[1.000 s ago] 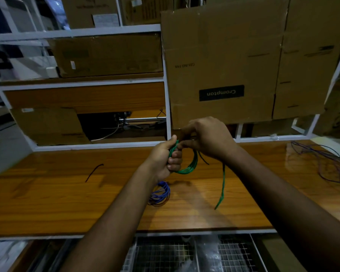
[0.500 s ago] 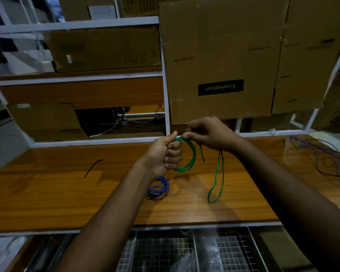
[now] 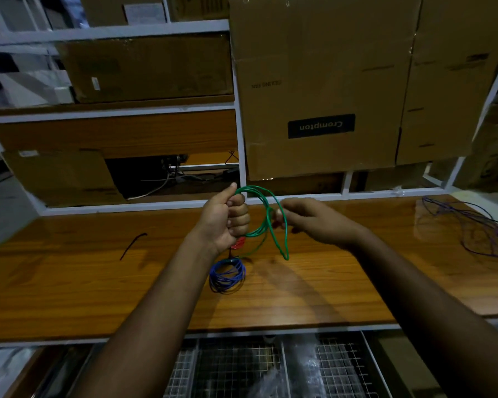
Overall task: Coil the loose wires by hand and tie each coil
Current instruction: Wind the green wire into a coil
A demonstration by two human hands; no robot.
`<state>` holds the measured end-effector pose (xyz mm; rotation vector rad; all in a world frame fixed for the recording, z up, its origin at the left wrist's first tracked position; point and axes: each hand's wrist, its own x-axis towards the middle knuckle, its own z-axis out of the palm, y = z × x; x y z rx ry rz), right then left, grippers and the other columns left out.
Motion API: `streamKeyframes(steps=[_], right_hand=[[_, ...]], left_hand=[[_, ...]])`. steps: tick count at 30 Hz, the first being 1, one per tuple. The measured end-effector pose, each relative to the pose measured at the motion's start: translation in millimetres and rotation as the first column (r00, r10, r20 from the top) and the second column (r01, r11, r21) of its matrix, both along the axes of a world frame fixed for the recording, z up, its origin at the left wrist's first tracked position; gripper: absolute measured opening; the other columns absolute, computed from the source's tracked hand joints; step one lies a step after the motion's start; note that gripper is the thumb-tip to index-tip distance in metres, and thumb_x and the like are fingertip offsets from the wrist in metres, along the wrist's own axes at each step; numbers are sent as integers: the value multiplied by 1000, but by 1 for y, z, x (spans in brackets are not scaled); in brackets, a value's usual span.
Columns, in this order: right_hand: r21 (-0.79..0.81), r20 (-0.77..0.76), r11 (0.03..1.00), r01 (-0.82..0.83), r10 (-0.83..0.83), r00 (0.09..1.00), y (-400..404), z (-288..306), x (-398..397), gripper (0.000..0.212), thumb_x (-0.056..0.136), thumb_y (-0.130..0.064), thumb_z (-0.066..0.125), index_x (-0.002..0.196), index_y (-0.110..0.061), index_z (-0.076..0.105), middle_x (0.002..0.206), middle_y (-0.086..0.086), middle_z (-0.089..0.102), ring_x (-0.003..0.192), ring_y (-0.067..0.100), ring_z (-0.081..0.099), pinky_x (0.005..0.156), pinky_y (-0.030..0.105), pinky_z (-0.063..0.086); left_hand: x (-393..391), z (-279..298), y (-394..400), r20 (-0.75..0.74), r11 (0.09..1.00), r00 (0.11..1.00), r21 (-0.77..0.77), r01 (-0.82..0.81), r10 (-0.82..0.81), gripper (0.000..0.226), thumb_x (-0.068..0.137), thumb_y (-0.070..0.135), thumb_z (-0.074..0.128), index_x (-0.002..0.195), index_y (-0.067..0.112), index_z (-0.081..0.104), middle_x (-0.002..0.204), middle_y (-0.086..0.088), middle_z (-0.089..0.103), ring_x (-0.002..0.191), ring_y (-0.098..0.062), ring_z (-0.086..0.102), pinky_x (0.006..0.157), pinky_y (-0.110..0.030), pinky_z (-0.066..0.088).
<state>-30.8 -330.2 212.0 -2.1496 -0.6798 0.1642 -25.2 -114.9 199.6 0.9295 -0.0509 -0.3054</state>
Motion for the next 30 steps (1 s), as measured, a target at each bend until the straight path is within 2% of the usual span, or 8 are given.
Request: streamKeyframes(steps=[2,6,12,17,20,24,27,30], right_hand=[[200,-141,976,89,-61,988,9,0,-11,39,105,-44,36,113,-17,64,101,7,70,96,26,65,83,40,52],[393,-351,900,191,-45,935,11,-5,-22,55,98,-61,36,110,-16,64,89,5,69,86,21,62,78,37,48],[273,-373,946,175,-64,925,23,-12,-27,22,98,-27,54,92,-16,72,76,-6,64,74,12,53,72,33,43],[506,-572,803,313,41,819,21,-13,-33,38,102,-44,42,95,-19,69,86,0,67,84,17,57,79,37,42],[560,-611,782,272,168,774,16,-20,-36,9,92,-23,58,90,-19,65,95,4,68,89,19,63,77,37,49],[714,-673,579,394,412,614,7,-25,-37,23,88,1,53,107,-11,57,79,7,67,58,13,66,56,32,60],[613,-662,656,440,123,739,-2,-38,-31,21,93,-2,56,114,-3,58,78,8,65,40,3,47,33,15,39],[368,-409,767,526,-374,832,-14,-66,-20,7,91,-9,67,94,-4,64,79,9,68,41,7,44,39,21,33]], left_hand=[[1,1,-2,2,999,999,-17,-36,36,57,104,42,34,49,24,36,39,8,22,29,-5,19,34,-17,9],[3,1,3,-18,997,999,-66,-40,39,63,104,44,31,46,23,39,36,8,23,26,-5,21,33,-13,12],[2,-7,0,7,993,993,14,-120,120,53,105,42,33,55,23,34,41,8,23,31,-5,18,35,-18,10],[0,-14,-3,4,988,988,25,-154,154,55,105,43,31,55,23,33,40,8,23,29,-4,18,31,-15,11],[-1,-15,-1,4,982,983,46,-181,181,53,105,43,32,56,23,32,41,8,21,30,-5,16,32,-15,10],[-3,-20,3,-45,989,988,-1,-145,145,59,105,43,31,49,24,35,40,8,22,28,-5,17,32,-14,11],[-7,-27,4,-87,994,992,-58,-98,93,61,104,43,31,46,24,36,39,8,22,28,-5,18,35,-16,7],[-16,-40,0,-143,994,989,-102,-38,23,59,104,41,33,47,23,37,39,8,22,28,-5,19,34,-17,8]])
